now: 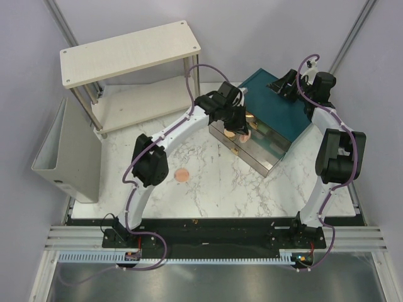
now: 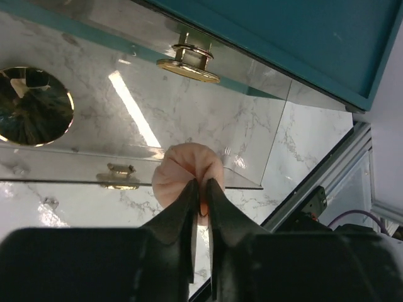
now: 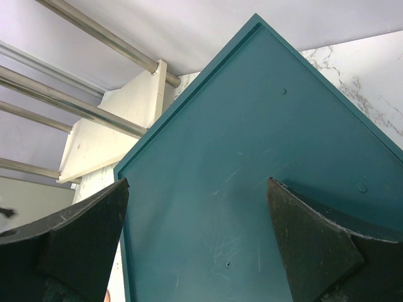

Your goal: Organize the makeup

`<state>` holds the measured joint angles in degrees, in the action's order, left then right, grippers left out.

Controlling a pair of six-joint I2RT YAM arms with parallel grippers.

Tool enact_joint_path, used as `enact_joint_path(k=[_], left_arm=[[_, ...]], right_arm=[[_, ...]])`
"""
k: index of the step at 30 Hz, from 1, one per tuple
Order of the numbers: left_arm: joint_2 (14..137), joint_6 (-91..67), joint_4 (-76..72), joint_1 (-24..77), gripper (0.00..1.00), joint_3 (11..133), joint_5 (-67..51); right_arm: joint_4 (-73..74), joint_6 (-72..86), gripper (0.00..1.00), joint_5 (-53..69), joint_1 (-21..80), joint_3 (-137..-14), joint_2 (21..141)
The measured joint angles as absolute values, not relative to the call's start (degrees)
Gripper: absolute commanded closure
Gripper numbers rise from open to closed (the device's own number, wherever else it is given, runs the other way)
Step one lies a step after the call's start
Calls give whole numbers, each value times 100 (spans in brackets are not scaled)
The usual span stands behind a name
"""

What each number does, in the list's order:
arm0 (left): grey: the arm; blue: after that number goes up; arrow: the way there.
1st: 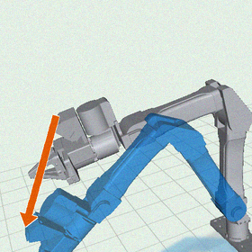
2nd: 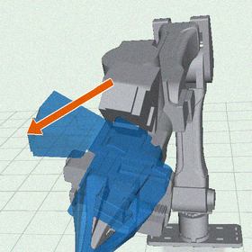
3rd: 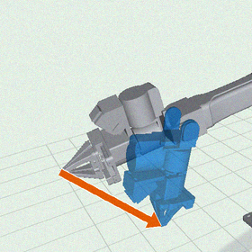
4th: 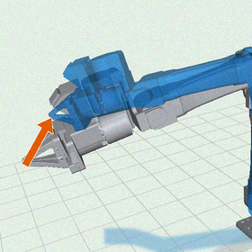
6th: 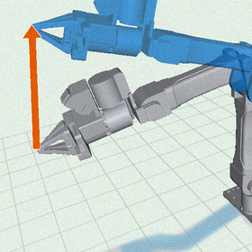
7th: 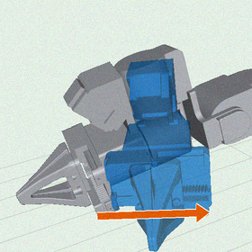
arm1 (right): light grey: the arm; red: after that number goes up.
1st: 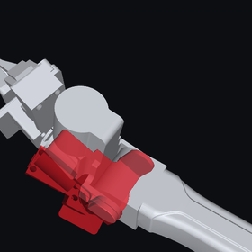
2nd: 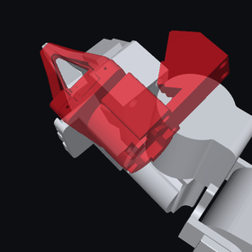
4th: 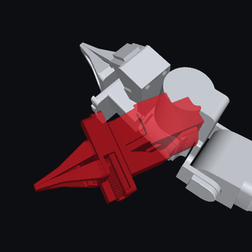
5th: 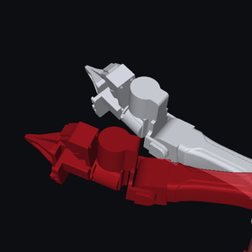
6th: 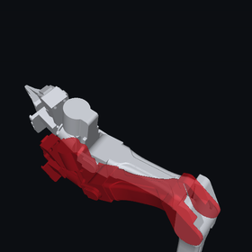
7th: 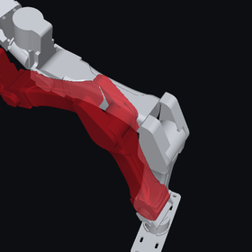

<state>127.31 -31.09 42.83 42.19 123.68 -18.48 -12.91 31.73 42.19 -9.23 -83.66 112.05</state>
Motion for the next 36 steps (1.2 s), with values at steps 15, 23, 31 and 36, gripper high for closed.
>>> enact_joint_path(k=[15,23,31,36], left_arm=[[12840,-3186,4346,4239,46,12208,-1734],[10554,-3070,4340,3769,45,9297,-1092],[9568,-3192,4416,3522,33,7011,-755],[9636,-3391,4460,3485,32,6630,-593]], right_arm=[[-1291,3170,2,4222,-923,-8364,11205],[-1297,3173,2,4224,-921,-8361,11205],[-1343,3175,2,4246,-921,-8337,11205],[-1417,3179,2,4270,-921,-8300,11205]])
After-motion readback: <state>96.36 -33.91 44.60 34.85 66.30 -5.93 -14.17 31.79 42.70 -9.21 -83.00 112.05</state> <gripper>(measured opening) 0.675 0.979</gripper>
